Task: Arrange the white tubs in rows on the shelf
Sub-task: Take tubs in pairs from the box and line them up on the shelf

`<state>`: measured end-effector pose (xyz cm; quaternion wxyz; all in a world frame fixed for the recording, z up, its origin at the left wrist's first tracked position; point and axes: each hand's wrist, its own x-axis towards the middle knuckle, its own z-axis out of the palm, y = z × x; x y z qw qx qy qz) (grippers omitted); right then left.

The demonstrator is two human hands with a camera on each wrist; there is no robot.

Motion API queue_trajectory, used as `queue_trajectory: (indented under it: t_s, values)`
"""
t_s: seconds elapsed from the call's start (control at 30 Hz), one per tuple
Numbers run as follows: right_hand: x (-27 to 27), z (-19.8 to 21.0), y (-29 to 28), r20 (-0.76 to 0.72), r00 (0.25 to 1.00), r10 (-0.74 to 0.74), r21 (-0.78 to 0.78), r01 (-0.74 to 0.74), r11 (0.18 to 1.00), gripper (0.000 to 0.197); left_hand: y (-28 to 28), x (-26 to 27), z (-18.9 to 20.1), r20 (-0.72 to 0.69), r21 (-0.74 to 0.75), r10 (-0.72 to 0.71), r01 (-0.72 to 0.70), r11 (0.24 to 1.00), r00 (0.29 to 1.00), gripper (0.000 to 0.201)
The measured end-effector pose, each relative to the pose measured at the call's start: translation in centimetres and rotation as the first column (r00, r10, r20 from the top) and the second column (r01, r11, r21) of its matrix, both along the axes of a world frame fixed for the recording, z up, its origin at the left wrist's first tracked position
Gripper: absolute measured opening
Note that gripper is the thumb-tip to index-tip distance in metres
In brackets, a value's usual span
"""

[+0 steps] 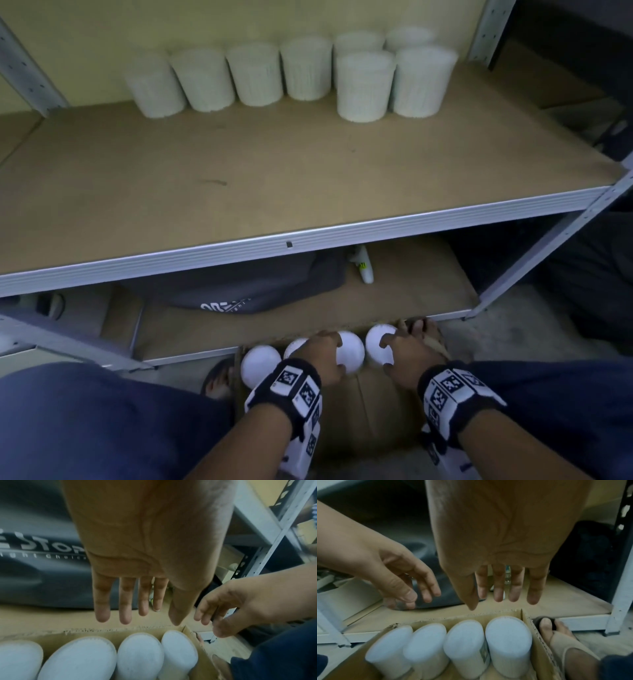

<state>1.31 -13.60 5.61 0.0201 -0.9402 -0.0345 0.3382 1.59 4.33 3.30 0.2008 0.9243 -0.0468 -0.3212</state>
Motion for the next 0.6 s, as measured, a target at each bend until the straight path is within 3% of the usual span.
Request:
queue_trajectory:
  t_s: [0.3,0.47,0.6]
  values:
    - [2.5,-4.4,0.0,-0.079,0.996,-0.035,0.016,0.037,0.999,0.057,-2.3,1.9,-6.1,-0.102,0.041,-0.01,0.015,0.999,0.995,0.067]
    - [3.8,-8.2,-0.4,-0.081,0.995,-0.056,0.042,0.06,0.997,0.07,-3.2,3.3,-8.8,-0.092,0.08,-0.04,0.048,0.996,0.995,0.077]
    - [4.4,-10.2,-0.4,-0.028,0.999,-0.042,0.055,0.043,0.998,0.077,-4.0,3.9,-10.3,-0.037,0.135,-0.076,0.081,0.988,0.996,0.072]
